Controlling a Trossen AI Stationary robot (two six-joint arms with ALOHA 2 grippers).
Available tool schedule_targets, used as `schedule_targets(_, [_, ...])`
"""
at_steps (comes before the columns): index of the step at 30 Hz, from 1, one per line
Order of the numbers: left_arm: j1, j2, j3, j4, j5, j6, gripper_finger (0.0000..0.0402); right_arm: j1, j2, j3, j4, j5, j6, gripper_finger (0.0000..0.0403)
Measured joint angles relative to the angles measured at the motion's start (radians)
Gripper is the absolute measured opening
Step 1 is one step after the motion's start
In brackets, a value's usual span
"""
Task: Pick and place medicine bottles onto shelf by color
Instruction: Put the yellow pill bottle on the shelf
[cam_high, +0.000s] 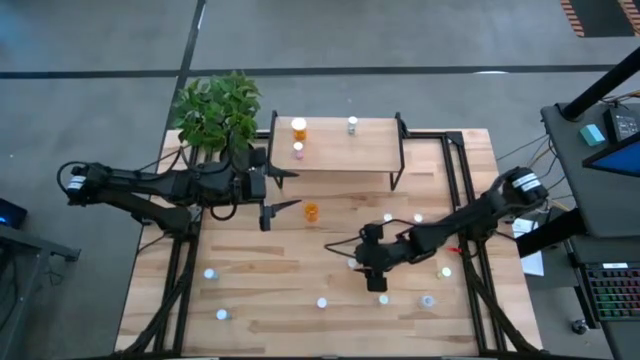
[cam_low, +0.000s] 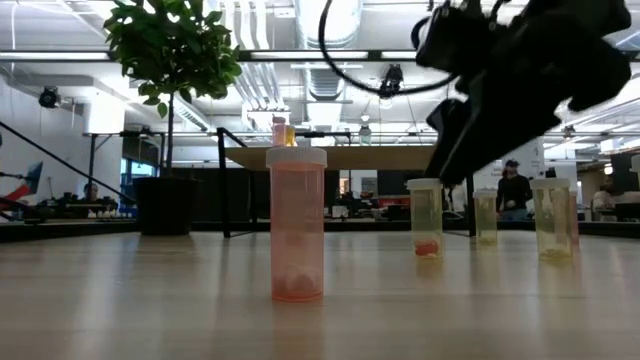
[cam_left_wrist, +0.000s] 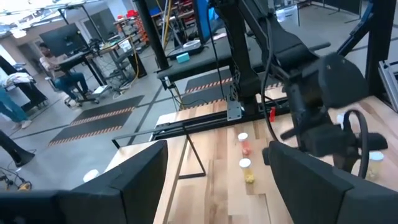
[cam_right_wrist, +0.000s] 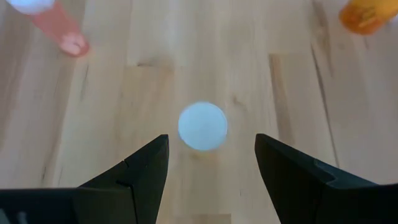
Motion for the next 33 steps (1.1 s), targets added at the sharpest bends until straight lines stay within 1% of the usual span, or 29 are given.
schedule_targets(5, [0.0,0.0,0.0,0.0,0.0,-0.001,0.0262,0.001,0.051,0.004,0.055,0.0,-0.02,0.023])
schedule_targets(9, [0.0,0.0,0.0,-0.001,0.0,-0.002,0.0262,0.005,0.059,0.005,0.077,0.008,-0.028,0.0222])
schedule_targets(12, [0.0,0.0,0.0,-0.001,0.0,-0.006,0.0262,0.005,0.059,0.005,0.076,0.008,-0.028,0.0205])
schedule_targets(21, [0.0,0.0,0.0,-0.002,0.0,-0.007,0.0262,0.005,0.053,0.005,0.076,0.008,-0.038,0.0135])
schedule_targets(25, [0.0,0.0,0.0,-0.004,0.0,-0.007,0.0262,0.005,0.052,0.005,0.076,0.008,-0.038,0.0114])
schedule_targets(29, [0.0,0.0,0.0,-0.004,0.0,-0.007,0.0262,0.005,0.052,0.004,0.076,0.008,-0.036,0.011])
schedule_targets(33, [0.0,0.0,0.001,-0.026,0.0,-0.008,0.0262,0.003,0.027,0.006,0.064,0.008,-0.012,0.0119])
